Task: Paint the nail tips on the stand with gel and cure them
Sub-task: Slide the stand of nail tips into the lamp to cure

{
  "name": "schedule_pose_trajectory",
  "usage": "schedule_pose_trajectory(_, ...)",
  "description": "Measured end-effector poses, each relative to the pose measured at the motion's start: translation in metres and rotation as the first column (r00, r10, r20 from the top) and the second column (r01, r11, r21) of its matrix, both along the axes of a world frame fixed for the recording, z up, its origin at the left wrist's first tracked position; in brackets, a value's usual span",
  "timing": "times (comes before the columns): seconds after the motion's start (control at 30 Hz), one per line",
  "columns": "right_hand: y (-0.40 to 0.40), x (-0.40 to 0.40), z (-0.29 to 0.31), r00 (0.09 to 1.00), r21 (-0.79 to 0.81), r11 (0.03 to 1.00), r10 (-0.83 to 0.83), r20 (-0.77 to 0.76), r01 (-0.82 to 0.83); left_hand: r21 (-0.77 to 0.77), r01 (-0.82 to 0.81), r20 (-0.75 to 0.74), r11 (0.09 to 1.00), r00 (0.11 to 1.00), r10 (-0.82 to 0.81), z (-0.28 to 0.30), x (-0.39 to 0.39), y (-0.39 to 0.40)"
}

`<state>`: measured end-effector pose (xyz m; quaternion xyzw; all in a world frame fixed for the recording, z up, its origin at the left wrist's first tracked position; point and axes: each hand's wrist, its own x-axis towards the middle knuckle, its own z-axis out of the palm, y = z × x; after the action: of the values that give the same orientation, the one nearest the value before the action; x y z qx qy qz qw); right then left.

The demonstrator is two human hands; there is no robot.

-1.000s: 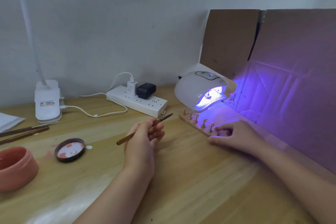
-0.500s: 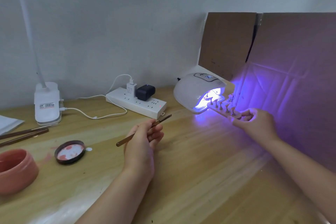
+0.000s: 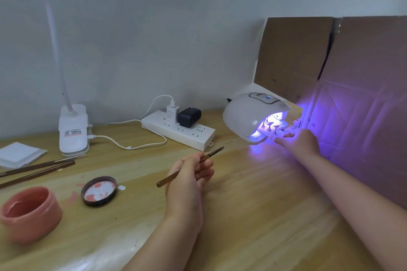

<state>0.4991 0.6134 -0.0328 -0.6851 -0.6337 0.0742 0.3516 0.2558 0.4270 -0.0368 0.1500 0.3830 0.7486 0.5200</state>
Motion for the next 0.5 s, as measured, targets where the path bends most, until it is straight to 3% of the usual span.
schedule_pose_trajectory(0.07, 0.008, -0.008, 0.005, 0.998, -0.071, 0.997, 0.0, 0.056, 0.004, 0.001, 0.0, -0.001, 1.0, 1.0, 0.0, 0.0, 0.0, 0.0)
schedule_pose_trajectory(0.23, 0.028, -0.029, 0.007, 0.998, -0.2, 0.977, 0.069, -0.005, -0.069, 0.004, -0.006, 0.007, 1.0, 1.0, 0.006, -0.001, 0.0, 0.0)
schedule_pose_trajectory(0.33, 0.029, -0.035, 0.012, 0.982, -0.308, 0.948, 0.13, 0.136, -0.083, 0.008, -0.009, 0.007, 1.0, 1.0, 0.009, 0.0, -0.001, 0.0)
schedule_pose_trajectory(0.4, 0.027, -0.031, 0.022, 0.973, -0.228, 0.968, 0.147, 0.177, -0.105, 0.01, -0.013, 0.006, 1.0, 1.0, 0.013, -0.001, 0.0, 0.0)
schedule_pose_trajectory(0.5, 0.023, -0.024, 0.042, 0.996, 0.164, 0.985, 0.031, 0.088, -0.045, 0.019, -0.013, -0.01, 1.0, 1.0, 0.013, -0.001, 0.001, -0.001)
